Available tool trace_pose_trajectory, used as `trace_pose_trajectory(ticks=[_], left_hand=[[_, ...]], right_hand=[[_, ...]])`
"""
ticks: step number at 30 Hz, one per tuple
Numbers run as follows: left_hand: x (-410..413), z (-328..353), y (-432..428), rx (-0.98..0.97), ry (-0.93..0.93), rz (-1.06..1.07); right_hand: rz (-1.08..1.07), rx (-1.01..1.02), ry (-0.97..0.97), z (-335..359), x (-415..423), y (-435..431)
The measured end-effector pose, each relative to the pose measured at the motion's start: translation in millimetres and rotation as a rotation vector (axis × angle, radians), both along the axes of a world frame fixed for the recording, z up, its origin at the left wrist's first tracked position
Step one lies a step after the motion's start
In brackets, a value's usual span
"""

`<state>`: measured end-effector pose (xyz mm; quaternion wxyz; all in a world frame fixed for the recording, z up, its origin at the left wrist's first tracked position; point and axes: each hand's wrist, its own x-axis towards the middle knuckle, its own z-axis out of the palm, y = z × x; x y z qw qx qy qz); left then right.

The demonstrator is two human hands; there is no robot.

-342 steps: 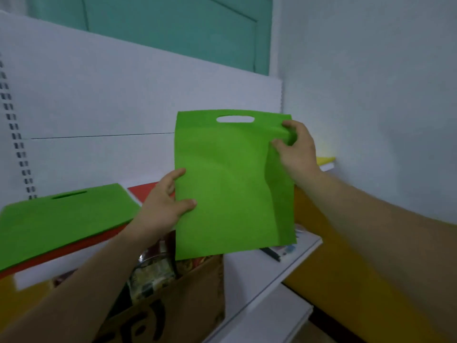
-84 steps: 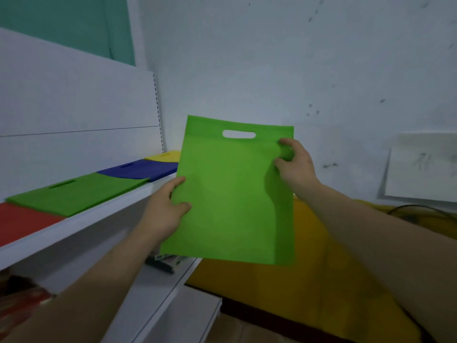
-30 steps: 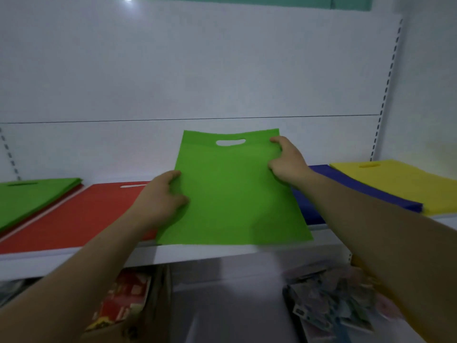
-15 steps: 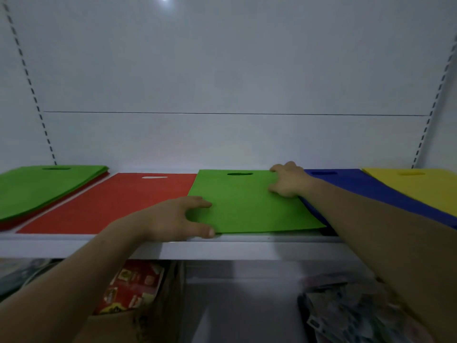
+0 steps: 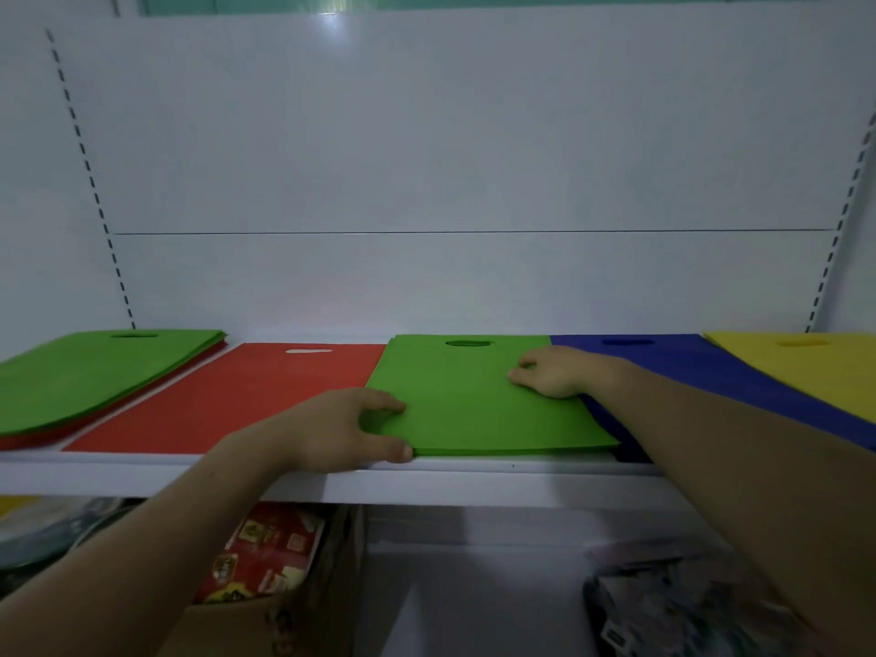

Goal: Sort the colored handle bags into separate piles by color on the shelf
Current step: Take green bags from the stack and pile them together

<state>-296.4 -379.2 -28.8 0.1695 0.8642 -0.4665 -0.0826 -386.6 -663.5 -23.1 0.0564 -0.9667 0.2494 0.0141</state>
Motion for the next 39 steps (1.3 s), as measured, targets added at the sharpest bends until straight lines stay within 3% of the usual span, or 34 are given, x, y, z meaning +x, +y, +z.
trace_pose_trajectory(ticks=[7,15,20,39], left_hand=[[-7,6,1,0.036,-0.003,0.057],[-19,19,10,-0.109,-0.031,0.187],[-21,17,36,-0.153,-0.041,0.272],[60,25,294,-0.224,-0.112,0.456]], right_hand=[[0.042,-0.009,0.033,3,1,-3],[0.133,0.005,-0.187,24,22,11],[0.209,0.014,-0.217,26,38,44],[0.336,0.051,-0.309,36,155,303]])
